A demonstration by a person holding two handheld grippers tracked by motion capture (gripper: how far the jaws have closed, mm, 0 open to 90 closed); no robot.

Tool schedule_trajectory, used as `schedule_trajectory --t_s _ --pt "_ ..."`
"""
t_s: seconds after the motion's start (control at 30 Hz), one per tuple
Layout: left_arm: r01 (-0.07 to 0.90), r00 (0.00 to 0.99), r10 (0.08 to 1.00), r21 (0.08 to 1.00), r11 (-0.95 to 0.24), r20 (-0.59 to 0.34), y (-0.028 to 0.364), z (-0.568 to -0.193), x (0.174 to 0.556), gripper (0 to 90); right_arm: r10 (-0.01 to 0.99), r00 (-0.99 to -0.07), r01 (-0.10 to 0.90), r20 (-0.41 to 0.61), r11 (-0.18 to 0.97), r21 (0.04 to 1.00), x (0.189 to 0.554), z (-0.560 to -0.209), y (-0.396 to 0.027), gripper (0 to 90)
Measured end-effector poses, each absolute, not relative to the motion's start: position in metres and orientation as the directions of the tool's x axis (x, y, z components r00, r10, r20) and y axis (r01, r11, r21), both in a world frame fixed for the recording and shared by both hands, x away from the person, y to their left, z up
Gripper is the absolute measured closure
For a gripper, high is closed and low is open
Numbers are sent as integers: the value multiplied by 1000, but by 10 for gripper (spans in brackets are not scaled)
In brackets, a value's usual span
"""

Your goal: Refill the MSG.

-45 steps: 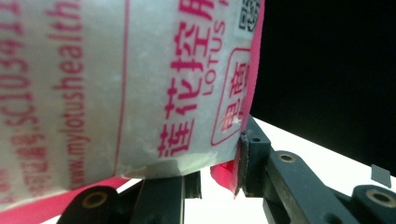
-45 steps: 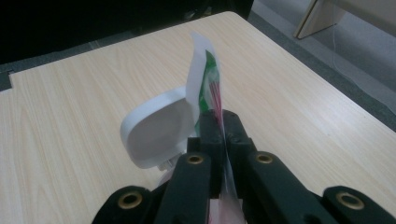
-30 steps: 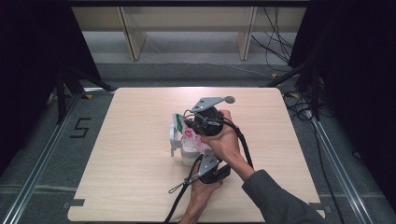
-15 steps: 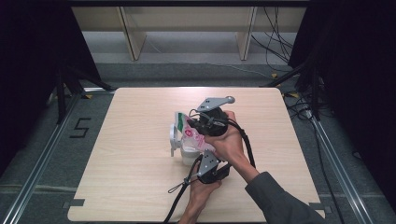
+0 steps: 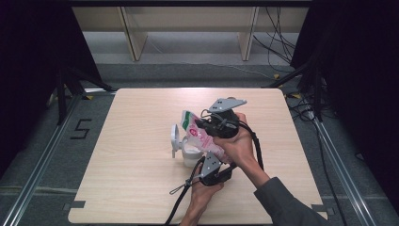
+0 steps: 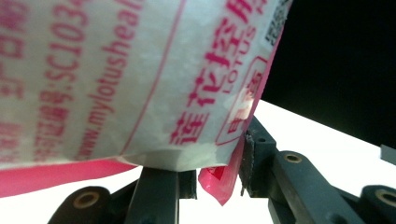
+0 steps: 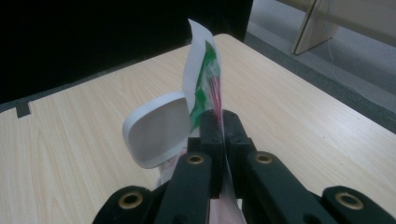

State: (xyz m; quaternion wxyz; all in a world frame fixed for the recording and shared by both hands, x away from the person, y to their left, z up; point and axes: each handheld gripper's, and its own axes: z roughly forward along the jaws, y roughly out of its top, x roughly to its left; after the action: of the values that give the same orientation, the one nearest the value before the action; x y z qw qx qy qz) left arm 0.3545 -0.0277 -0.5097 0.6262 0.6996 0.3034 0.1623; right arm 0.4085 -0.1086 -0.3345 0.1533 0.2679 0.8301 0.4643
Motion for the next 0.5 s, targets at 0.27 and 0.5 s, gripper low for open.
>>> schedule_trajectory --t_s 0.27,0.5 --pt "226 758 637 973 -56 -139 -25 -510 356 686 600 -799 311 31 369 876 401 -331 -124 900" --pt "229 761 636 970 -80 -127 -24 -511 357 667 614 -787 311 57 316 896 396 -332 -139 900"
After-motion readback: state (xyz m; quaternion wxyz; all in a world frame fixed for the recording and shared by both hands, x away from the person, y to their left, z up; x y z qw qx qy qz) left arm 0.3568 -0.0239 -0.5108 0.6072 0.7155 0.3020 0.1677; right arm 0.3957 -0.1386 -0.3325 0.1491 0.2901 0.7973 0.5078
